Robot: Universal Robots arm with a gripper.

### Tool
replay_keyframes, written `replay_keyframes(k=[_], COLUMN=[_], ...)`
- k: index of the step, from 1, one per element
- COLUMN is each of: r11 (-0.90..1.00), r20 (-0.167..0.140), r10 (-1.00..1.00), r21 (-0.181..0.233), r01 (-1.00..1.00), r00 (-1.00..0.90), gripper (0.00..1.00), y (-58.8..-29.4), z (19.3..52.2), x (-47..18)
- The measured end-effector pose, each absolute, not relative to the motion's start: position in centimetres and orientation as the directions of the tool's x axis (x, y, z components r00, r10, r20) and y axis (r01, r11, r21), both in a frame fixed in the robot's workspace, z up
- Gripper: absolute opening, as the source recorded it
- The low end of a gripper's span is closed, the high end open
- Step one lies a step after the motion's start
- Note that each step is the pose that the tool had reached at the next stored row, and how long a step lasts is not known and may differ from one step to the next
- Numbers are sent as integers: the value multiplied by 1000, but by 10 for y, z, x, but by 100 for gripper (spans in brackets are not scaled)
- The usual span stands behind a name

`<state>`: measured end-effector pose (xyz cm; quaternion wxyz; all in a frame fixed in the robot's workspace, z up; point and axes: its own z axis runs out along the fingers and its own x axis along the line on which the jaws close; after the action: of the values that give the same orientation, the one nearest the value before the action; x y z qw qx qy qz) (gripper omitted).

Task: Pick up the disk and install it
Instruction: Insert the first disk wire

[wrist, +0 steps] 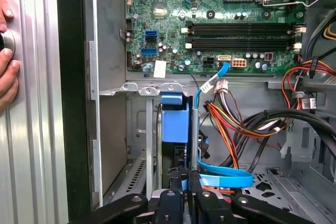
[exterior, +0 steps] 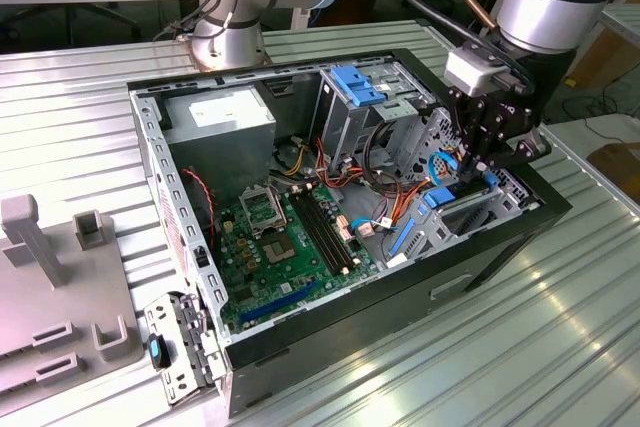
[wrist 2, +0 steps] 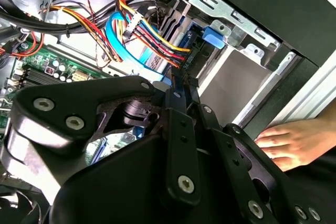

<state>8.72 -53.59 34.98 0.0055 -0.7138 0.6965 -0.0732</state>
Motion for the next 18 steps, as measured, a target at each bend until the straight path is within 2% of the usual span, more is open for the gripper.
replay_keyframes(k=[18], r11=[-37], r20=[97], r10=[-995], r21=[-110], r01=[-993], r00=[26], gripper=[16], y=[-536], z=[344], x=[89])
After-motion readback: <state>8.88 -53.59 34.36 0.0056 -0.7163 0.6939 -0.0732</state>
